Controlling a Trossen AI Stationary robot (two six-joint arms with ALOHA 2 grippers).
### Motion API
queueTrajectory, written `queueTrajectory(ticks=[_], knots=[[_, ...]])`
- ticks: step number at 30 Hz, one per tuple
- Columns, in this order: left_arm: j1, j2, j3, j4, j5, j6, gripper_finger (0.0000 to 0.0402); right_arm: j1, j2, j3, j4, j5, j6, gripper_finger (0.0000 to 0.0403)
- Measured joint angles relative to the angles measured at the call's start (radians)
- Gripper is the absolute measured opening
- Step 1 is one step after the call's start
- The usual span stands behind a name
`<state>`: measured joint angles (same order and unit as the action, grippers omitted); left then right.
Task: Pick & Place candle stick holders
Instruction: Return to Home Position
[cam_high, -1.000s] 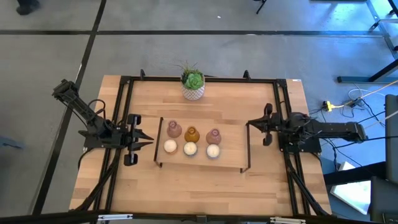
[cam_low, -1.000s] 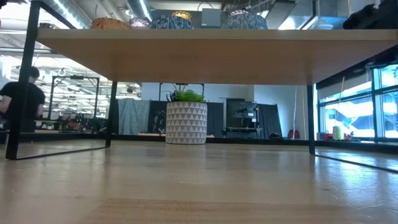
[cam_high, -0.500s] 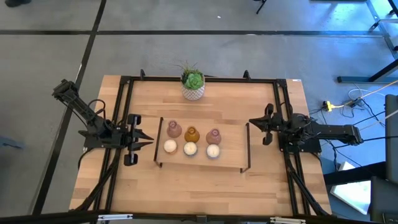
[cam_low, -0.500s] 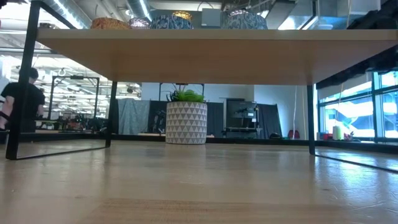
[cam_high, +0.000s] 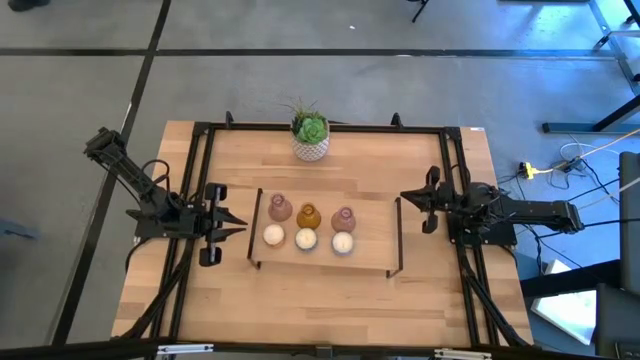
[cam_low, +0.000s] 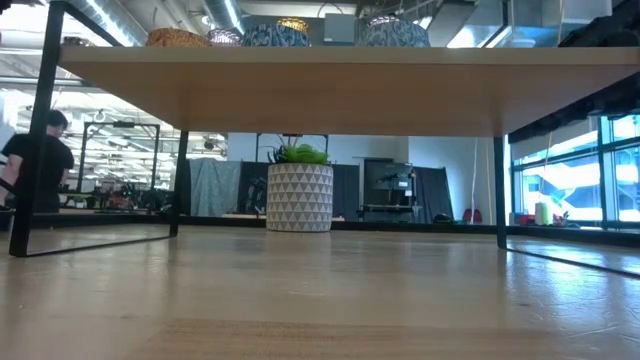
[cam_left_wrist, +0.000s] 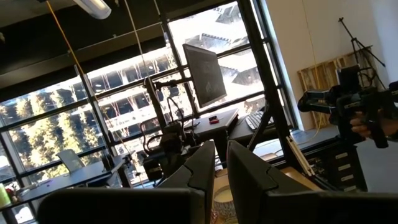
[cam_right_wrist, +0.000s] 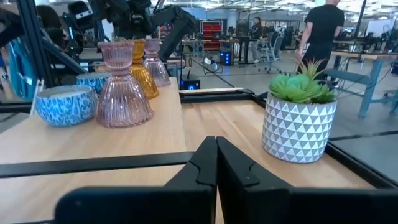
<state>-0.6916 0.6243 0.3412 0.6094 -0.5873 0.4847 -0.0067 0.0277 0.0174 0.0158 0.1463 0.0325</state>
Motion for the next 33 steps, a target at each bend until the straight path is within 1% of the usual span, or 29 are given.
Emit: queueTrajectory(ticks=[2, 9, 11, 14, 17, 18, 19, 21, 23, 24, 28, 31, 33], knots=[[0.000, 0.000, 0.000, 0.000, 0.000, -0.004, 0.0036, 0.000, 0.000, 0.000, 0.000, 0.000, -0.025, 0.0000], [0.000, 0.000, 0.000, 0.001, -0.005, -0.054, 0.0036, 0.000, 0.000, 0.000, 0.000, 0.000, -0.017, 0.0000], [0.000, 0.000, 0.000, 0.005, -0.007, -0.045, 0.0036, 0.000, 0.000, 0.000, 0.000, 0.000, -0.016, 0.0000], [-0.001, -0.001, 0.000, 0.046, -0.067, -0.028, 0.0035, 0.000, 0.000, 0.000, 0.000, 0.000, -0.015, 0.0000], [0.000, -0.006, 0.000, 0.042, -0.129, -0.003, 0.0026, 0.000, 0.000, 0.000, 0.000, 0.000, -0.015, 0.0000], [-0.001, -0.008, 0.000, 0.040, -0.126, 0.006, 0.0021, 0.000, 0.000, 0.000, 0.000, 0.000, -0.014, 0.0000], [0.000, -0.008, 0.000, 0.040, -0.103, 0.008, 0.0017, 0.000, 0.000, 0.000, 0.000, 0.000, -0.014, 0.0000], [-0.003, -0.008, 0.000, 0.026, -0.022, 0.008, 0.0009, 0.000, 0.001, 0.000, 0.000, 0.000, -0.014, 0.0000], [-0.009, -0.008, 0.000, 0.004, 0.020, 0.008, 0.0004, 0.000, 0.001, 0.000, 0.000, 0.000, -0.014, 0.0000], [-0.013, -0.010, 0.000, -0.007, 0.022, 0.005, 0.0002, 0.000, 0.001, 0.000, 0.000, 0.000, -0.014, 0.0000], [-0.031, -0.032, -0.001, -0.137, 0.017, -0.004, 0.0003, 0.000, 0.001, 0.000, 0.000, 0.000, -0.014, 0.0000], [-0.035, -0.101, -0.001, -0.221, -0.030, -0.061, 0.0002, 0.000, 0.001, 0.000, 0.000, 0.000, -0.014, 0.0000], [-0.035, -0.178, -0.002, -0.330, 0.009, -0.112, 0.0002, 0.000, 0.001, 0.000, 0.000, 0.000, -0.014, 0.0001]])
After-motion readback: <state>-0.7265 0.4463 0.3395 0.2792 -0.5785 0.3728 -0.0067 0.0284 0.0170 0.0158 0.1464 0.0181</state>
